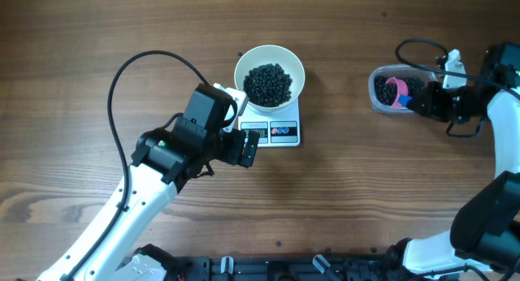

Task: Scoop item into bowl and weigh 150g on scale
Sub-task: 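Dip the pink scoop into the black beans with the right gripper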

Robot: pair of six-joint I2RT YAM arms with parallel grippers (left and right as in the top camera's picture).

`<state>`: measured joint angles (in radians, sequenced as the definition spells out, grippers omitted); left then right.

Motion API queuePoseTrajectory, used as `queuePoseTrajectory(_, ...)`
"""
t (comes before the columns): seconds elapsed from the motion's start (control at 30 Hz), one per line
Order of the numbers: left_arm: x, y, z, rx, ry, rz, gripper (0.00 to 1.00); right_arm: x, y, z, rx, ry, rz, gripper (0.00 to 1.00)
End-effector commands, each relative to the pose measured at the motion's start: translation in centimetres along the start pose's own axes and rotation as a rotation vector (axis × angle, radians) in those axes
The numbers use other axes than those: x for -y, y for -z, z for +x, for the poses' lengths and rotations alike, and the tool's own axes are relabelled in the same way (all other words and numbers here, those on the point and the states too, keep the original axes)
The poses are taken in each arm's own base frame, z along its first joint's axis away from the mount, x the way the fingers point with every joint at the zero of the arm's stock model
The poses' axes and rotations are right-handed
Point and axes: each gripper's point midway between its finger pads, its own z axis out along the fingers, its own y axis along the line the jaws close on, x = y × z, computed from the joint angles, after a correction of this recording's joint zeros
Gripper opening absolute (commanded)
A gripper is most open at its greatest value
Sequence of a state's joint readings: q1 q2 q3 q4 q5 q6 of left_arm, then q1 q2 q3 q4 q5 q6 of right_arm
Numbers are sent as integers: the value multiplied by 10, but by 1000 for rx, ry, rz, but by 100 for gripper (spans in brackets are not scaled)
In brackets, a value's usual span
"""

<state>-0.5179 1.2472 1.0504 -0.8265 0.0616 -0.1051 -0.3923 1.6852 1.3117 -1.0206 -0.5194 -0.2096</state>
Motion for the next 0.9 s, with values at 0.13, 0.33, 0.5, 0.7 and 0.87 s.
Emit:
queuePoseTrajectory(0.13,2,6,-8,25,-22,11,100,-4,1,0,7,-48,-88,4)
queuePoseTrajectory(0.33,2,6,-8,25,-22,11,100,0,3,0,13,-70,-85,4)
queuePoseTrajectory(0.5,2,6,-8,25,-22,11,100,2,4,-1,18,-91,-87,4)
queuePoseTrajectory(0.7,2,6,-8,25,-22,11,100,-3,7,-5,38,-109,-133,4)
queuePoseTrajectory(0.87,2,6,-8,25,-22,11,100,0,7,-5,40,-133,-140,4)
